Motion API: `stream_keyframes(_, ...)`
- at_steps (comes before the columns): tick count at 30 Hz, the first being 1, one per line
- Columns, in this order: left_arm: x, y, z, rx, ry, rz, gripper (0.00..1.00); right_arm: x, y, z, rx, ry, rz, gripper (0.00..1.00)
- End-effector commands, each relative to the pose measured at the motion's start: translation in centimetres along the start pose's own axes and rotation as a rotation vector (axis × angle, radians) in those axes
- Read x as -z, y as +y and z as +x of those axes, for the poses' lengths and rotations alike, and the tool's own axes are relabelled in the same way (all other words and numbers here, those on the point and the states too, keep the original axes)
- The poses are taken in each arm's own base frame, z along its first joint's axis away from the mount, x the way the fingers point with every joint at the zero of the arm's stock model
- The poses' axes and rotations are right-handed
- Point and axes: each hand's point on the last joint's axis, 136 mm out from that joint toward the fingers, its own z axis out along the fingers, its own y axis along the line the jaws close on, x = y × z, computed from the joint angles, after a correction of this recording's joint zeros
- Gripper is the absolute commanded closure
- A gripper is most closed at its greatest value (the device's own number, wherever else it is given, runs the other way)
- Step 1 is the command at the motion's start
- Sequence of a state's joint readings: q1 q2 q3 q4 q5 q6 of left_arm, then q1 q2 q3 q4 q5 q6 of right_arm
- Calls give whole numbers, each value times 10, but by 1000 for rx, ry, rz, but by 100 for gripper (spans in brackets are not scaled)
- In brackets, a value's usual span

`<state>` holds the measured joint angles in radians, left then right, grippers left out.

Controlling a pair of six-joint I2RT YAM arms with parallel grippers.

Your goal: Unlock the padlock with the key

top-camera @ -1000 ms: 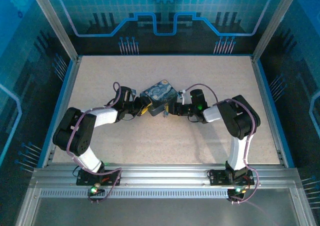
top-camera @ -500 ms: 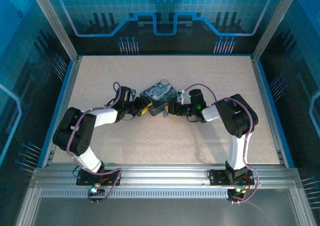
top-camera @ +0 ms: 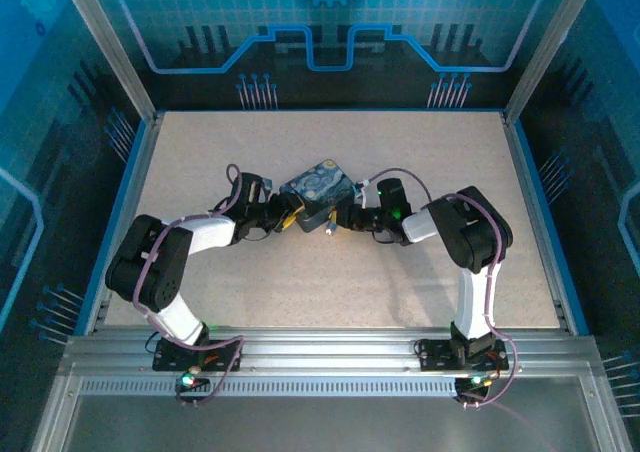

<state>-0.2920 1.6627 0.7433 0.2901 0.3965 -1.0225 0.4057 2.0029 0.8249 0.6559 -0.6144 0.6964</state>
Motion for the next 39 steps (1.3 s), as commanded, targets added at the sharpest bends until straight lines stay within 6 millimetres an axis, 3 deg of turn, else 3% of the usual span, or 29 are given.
stream_keyframes(1, 1, 20, 14, 34, 31, -73, 50, -5, 0, 6, -17, 20, -15, 86)
stream_keyframes(12, 1, 21, 14, 35, 31, -76, 50, 3, -7, 3, -68, -19, 11, 94)
stream_keyframes(39, 2, 25, 16, 37, 35, -81, 50, 15, -14, -14, -141, -112, 44, 99)
